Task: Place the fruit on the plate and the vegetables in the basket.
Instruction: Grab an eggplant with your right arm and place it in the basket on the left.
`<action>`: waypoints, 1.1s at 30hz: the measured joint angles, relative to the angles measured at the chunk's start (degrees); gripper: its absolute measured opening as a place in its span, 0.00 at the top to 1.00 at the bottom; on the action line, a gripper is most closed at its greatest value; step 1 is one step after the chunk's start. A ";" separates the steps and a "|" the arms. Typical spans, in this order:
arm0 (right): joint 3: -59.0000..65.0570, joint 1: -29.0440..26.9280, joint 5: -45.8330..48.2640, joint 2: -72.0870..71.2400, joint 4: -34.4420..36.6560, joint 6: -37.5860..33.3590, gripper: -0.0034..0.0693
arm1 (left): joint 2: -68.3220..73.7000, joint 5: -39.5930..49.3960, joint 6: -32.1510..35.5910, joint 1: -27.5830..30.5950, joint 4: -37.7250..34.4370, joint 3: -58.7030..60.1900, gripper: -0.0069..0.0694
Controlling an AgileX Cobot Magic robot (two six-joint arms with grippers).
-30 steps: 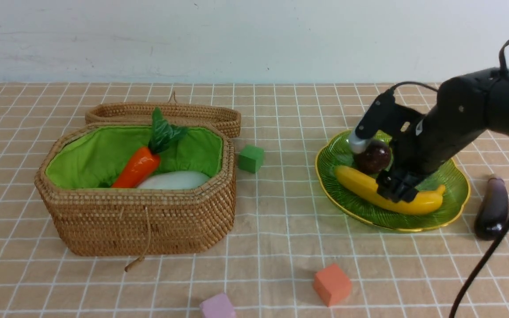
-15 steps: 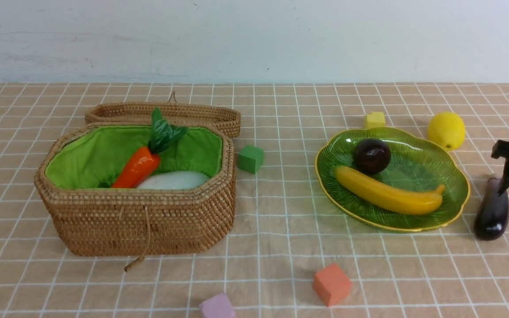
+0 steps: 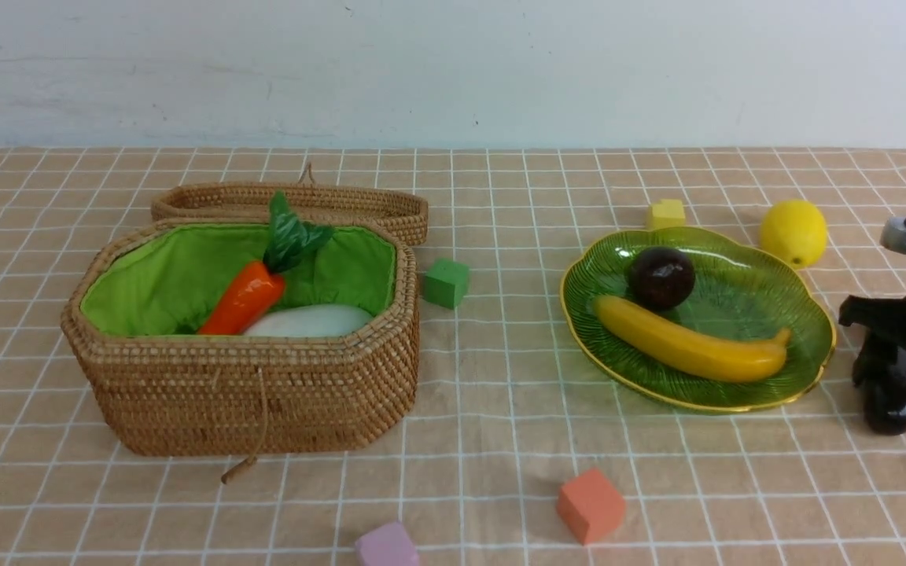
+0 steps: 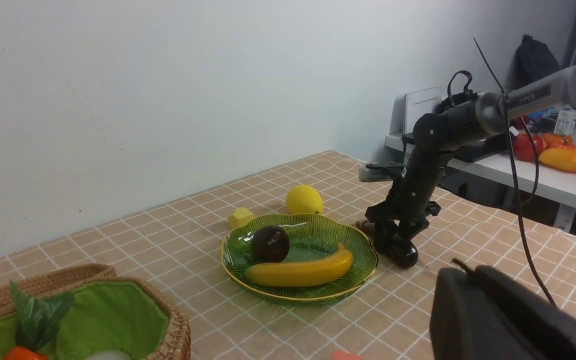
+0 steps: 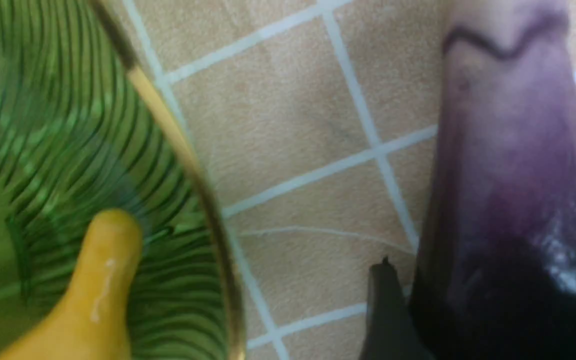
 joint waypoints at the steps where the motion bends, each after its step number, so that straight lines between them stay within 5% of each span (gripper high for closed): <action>1: -0.23 0.00 2.11 -0.44 0.06 -0.87 0.41 | 0.00 0.00 -0.18 0.00 0.44 0.00 0.92; 6: -4.65 1.96 15.06 -8.86 2.02 -2.30 0.41 | 1.36 0.18 -3.90 0.00 6.33 0.00 0.92; 10: -10.39 8.97 17.77 -14.59 7.80 -8.97 0.41 | 3.95 0.49 -7.05 0.00 9.37 0.00 0.92; 14: -21.70 26.05 16.17 -13.79 22.15 -25.75 0.41 | 6.18 0.54 -9.36 0.00 11.71 0.00 0.92; 18: -30.82 38.40 11.18 -8.09 28.77 -39.66 0.41 | 6.43 0.36 -9.63 0.00 12.09 0.00 0.92; 23: -36.33 47.15 3.70 0.89 28.78 -49.98 0.39 | 6.49 0.46 -9.69 0.00 12.99 0.00 0.92; 29: -36.71 52.01 -3.21 7.09 20.35 -54.88 0.06 | 6.49 1.74 -9.80 0.00 13.15 0.00 0.92; 33: -36.77 52.57 -2.80 5.78 12.22 -51.39 0.03 | 6.49 1.86 -9.80 0.00 13.15 0.00 0.92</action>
